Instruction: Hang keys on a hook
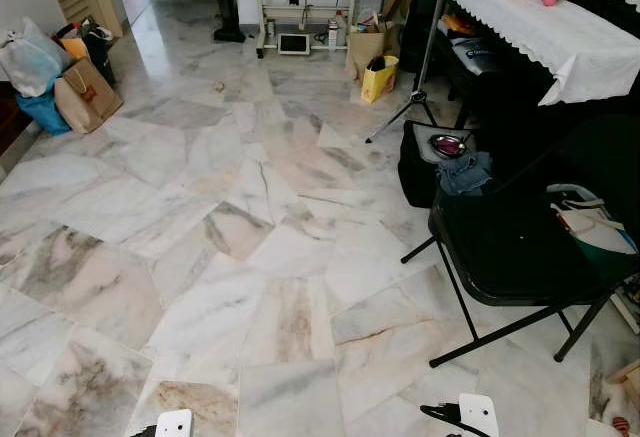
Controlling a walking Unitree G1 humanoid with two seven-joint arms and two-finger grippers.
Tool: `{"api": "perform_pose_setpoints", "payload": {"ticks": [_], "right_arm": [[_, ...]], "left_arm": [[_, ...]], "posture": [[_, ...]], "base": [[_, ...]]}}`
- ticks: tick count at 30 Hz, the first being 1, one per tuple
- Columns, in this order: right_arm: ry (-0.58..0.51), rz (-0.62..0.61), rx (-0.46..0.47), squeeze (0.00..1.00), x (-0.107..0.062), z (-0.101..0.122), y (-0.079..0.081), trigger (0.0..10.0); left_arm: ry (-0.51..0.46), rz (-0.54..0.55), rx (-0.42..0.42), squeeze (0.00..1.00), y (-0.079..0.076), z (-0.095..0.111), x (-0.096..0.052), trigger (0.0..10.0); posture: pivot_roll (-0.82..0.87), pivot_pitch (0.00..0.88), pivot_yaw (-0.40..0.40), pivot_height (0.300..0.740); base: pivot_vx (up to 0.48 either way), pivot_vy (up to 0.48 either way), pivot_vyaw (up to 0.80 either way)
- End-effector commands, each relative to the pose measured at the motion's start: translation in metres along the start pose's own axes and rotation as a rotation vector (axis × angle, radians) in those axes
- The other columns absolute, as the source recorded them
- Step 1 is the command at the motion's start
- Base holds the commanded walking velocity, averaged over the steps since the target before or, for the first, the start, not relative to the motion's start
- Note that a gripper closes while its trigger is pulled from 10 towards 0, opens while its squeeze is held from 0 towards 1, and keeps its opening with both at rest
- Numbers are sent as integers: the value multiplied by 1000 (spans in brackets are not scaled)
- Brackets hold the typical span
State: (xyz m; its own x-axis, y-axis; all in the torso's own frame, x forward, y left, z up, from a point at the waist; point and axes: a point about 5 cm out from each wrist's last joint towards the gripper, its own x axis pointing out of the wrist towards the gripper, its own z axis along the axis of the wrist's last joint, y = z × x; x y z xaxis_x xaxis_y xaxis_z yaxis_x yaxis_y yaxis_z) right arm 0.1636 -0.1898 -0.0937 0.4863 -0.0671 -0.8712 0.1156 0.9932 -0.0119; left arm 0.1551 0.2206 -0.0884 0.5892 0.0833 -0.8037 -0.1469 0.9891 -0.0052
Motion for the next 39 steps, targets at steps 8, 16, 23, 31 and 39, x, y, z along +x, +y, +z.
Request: {"api": "perform_pose_setpoints", "payload": {"ticks": [8,16,23,31,39], "right_arm": [[-21,92,-5,0,-4,1,-26,10000],[-21,92,-5,0,-4,1,-26,10000],[-21,92,-5,0,-4,1,-26,10000],[-17,91,-7,0,-4,-1,-26,10000],[-27,110,31,0,-5,-3,-24,10000]], "left_arm": [[121,102,-43,0,49,-27,-16,10000],[121,102,-43,0,49,-27,-16,10000],[121,102,-43,0,49,-27,-16,10000],[123,101,-39,0,49,-27,-16,10000],[97,109,-26,0,49,-24,-16,10000]], "posture": [[132,4,-57,740],[132,4,-57,740],[132,4,-57,740],[133,6,-54,740],[138,28,-66,740]], "base": [[0,0,0],[0,0,0],[0,0,0],[0,0,0],[0,0,0]]}}
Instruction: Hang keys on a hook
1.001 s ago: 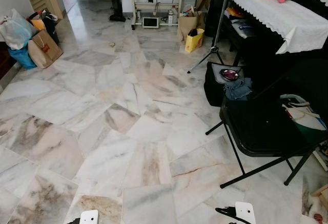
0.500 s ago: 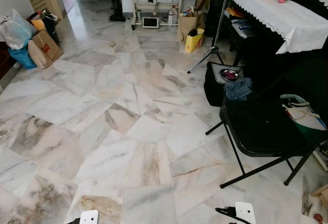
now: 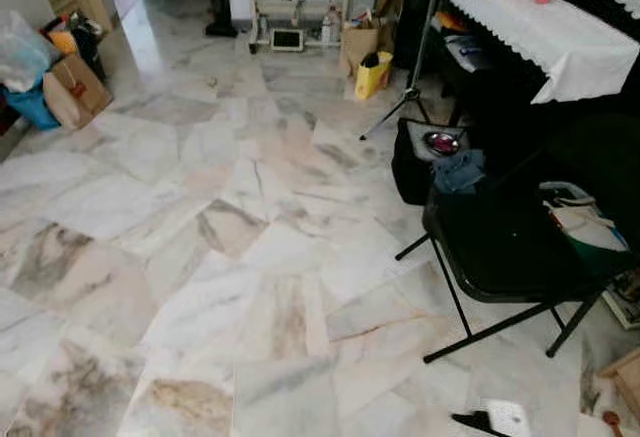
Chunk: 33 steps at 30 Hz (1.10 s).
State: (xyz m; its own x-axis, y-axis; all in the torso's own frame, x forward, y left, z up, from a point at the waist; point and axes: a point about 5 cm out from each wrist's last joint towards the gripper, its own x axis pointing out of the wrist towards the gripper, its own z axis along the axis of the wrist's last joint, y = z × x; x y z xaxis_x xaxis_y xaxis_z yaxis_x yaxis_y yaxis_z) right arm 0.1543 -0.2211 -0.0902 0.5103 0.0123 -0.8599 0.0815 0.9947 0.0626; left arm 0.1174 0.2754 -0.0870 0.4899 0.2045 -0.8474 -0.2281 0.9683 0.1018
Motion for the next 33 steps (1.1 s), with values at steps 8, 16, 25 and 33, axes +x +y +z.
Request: {"api": "perform_pose_setpoints", "payload": {"ticks": [8,16,25,33], "right_arm": [[-15,42,47,0,1,0,7,10000],[1,34,70,0,1,-2,8,10000],[23,35,53,0,1,-3,7,10000],[26,39,48,0,1,-4,9,10000]], "left_arm": [[0,-31,-20,0,-12,-1,2,10000],[9,-31,-3,0,-12,-3,1,10000],[20,-44,6,0,-13,-3,2,10000],[28,-55,-11,0,-12,-4,1,10000]], "posture": [[141,30,-68,740],[144,32,-67,740],[134,43,-67,740],[111,45,-54,740]], "base": [[0,0,0],[0,0,-93],[0,0,-781],[0,0,-779]]}}
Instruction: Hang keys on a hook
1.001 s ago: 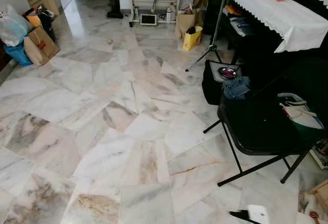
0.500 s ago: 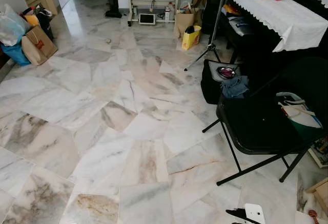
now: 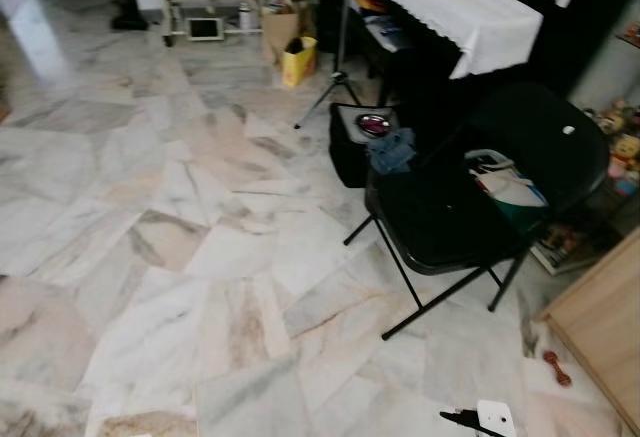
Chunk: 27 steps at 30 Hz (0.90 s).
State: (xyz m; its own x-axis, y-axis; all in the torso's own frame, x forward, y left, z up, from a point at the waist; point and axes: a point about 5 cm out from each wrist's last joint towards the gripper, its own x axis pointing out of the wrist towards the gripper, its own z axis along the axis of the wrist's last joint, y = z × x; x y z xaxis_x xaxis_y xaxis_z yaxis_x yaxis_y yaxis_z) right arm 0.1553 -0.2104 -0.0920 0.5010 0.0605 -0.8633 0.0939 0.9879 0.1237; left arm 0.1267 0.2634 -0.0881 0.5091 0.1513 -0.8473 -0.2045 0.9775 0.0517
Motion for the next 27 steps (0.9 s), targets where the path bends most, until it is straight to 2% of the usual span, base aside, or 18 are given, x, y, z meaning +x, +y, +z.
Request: {"api": "perform_pose_setpoints", "payload": {"ticks": [1,4,13,27], "right_arm": [[12,-7,6,0,-1,-3,-2,10000],[16,-7,5,0,-1,-4,-2,10000],[26,-11,19,0,-1,-8,0,10000],[11,-29,29,0,1,-4,3,10000]], "left_arm": [[35,7,-23,0,2,-10,-2,10000],[32,14,-42,0,3,-10,-2,10000],[49,-13,33,0,5,-12,-3,10000],[25,-5,10,0,7,-6,-2,10000]], "posture": [[111,43,-54,740],[105,38,-47,740],[104,11,-25,740],[114,24,-18,740]], "base": [[0,0,-775],[0,0,-775],[0,0,-775],[0,0,-767]]}}
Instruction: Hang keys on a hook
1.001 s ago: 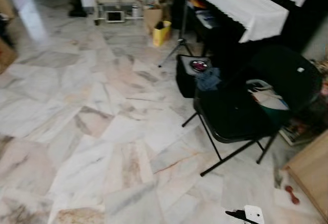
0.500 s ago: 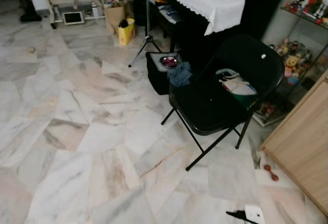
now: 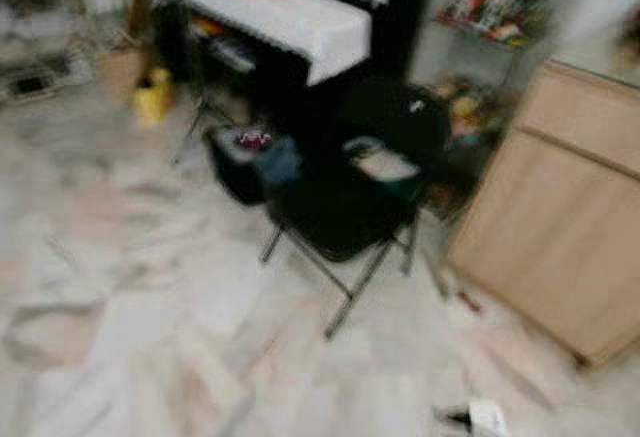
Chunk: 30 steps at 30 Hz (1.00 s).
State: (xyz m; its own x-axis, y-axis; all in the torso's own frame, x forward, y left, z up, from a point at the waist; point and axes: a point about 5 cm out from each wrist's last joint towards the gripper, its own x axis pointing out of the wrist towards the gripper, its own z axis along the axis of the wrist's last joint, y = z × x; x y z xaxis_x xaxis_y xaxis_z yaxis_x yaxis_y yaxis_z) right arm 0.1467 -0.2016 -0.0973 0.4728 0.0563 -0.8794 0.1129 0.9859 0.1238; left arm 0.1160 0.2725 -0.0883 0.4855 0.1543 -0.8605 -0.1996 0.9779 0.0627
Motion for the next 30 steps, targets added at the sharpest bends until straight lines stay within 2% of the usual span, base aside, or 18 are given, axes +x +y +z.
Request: {"api": "perform_pose_setpoints", "payload": {"ticks": [1,6,17,18,19,20,30], "right_arm": [[-20,-21,12,0,0,8,-4,10000],[-16,-25,6,0,0,8,-4,10000],[-18,-27,1,0,0,11,-6,10000],[-20,-27,2,843,0,11,-6,10000],[-20,-27,3,843,0,11,-6,10000],[-23,-27,8,1000,0,11,-6,10000],[-26,-30,-1,1000,0,13,-7,10000]], "left_arm": [[-1,-13,5,0,-5,2,1,10000],[3,-24,43,0,-5,4,2,10000],[1,-24,30,0,-7,5,2,10000],[0,-25,30,0,-7,5,2,10000],[0,-25,30,0,-7,5,2,10000],[0,-25,31,0,-7,5,2,10000],[1,-26,29,0,-8,5,3,10000]], "posture": [[115,25,-19,740],[118,31,-20,740],[119,50,-29,740],[120,51,-29,740],[120,51,-29,740],[122,52,-31,740],[129,53,-35,740]], "base": [[0,0,-756],[0,0,-753],[0,0,-750],[0,0,-750],[0,0,-750],[0,0,-750],[0,0,-759]]}}
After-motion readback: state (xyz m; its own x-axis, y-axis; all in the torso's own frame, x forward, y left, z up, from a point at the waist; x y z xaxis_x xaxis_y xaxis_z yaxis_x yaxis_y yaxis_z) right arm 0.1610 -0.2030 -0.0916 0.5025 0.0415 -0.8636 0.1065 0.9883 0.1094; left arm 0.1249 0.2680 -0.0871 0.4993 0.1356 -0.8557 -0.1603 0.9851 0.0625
